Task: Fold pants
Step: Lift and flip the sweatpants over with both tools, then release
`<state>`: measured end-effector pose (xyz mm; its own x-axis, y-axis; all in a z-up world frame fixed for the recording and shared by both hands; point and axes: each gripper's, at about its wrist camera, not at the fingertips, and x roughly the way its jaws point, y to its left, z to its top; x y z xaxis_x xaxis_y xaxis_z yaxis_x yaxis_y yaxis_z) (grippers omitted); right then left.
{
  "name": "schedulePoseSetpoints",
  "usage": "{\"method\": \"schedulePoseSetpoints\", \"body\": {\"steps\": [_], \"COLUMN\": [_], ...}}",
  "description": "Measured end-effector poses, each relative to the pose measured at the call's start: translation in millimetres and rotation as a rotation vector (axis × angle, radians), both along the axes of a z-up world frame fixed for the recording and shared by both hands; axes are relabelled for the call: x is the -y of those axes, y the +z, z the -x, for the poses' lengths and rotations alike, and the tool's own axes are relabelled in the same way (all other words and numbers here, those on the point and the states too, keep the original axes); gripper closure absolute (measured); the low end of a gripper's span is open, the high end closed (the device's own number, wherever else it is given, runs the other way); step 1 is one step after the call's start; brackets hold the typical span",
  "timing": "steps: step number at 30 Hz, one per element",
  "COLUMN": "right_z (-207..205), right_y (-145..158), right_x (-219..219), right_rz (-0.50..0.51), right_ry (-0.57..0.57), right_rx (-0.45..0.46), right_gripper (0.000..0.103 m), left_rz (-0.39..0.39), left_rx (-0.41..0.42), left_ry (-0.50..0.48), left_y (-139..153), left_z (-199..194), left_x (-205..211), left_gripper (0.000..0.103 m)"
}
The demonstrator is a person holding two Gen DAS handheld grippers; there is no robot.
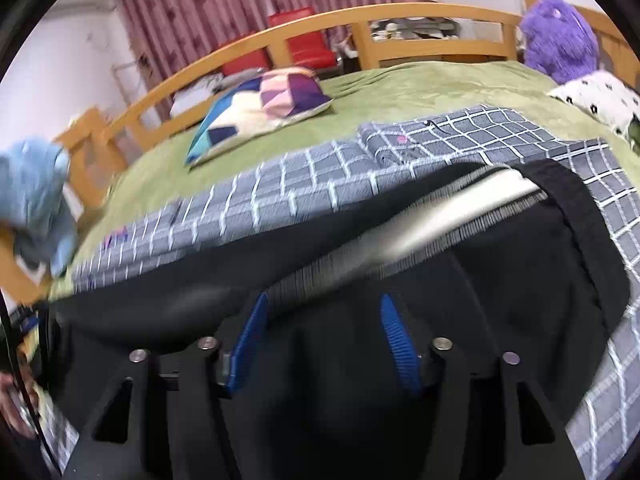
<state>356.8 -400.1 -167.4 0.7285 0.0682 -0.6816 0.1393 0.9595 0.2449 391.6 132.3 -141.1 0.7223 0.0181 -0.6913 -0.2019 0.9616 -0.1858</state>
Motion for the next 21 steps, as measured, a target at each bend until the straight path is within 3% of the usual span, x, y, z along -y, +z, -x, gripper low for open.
{"method": "schedulePoseSetpoints", "body": {"steps": [5, 11, 15, 21], "right_z": [56.6, 122.3, 155.6, 182.6], "right_y": [-9.1, -27.2, -33.1, -33.2], "right_x": [-20.2, -33.7, -39.1, -42.1], "right_rz": [0.106, 0.098, 0.073, 0.034], "right_ry": [0.06, 0.088, 0.085, 0.042], "right_rx": [-0.055, -0.112, -0.126, -0.128], "right_gripper": [0.043, 0.043, 0.043, 0.043], "left_rz": [-0.038, -0.007, -0.004, -0.17], "left_rx": [-0.047, -0.094, -0.102, -0.122], "left_ry": [-0.026, 0.012, 0.041, 0.07], "left_y": [-4.8, -21.1, -24.4, -35.8], "left_z": [68.6, 133.1, 131.8, 94.1], "left_x": [-7.9, -34.1, -45.2, -37.4], "left_gripper": [0.024, 0.023, 0.023, 0.023]}}
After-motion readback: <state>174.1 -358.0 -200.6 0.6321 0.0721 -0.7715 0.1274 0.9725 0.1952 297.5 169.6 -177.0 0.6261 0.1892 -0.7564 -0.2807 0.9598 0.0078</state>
